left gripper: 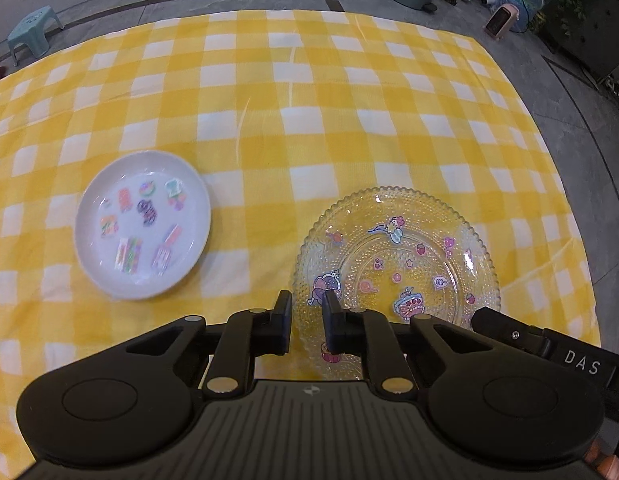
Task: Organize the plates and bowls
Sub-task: 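Close the left tool on the glass plate rim while the right tool grips it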
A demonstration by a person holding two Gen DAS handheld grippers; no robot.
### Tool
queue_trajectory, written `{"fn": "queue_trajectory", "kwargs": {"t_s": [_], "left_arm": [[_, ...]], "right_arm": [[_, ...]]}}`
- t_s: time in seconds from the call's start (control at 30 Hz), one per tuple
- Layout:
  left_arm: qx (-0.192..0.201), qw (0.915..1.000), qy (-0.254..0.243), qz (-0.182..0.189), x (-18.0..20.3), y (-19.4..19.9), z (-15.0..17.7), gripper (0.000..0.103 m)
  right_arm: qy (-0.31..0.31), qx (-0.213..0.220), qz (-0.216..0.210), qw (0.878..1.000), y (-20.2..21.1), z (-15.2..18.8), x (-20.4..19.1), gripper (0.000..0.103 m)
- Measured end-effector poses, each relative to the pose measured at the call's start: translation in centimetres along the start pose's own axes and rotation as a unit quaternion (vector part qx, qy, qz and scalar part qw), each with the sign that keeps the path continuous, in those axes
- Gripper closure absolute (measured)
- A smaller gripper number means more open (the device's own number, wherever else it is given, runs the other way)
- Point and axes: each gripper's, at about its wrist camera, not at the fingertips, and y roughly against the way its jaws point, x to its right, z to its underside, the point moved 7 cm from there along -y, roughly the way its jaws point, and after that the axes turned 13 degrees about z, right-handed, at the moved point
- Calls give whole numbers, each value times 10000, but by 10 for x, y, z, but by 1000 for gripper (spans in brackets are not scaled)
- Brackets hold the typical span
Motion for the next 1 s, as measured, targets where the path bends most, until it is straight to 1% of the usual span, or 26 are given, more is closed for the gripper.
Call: {"fn": "queue_trajectory", "kwargs": {"t_s": [0.27, 0.73, 1.0], "left_arm": [[-11, 10000, -58, -53, 0, 14, 16, 86], [-85, 9998, -113, -169, -6, 36, 40, 86], [-132, 9997, -136, -167, -6, 52, 64, 86]], "right_arm": [[70, 7, 46, 10000, 15, 17, 0, 95], [141, -53, 3, 9999, 28, 43, 0, 95], [185, -82, -44, 9998, 37, 62, 2, 94]]}}
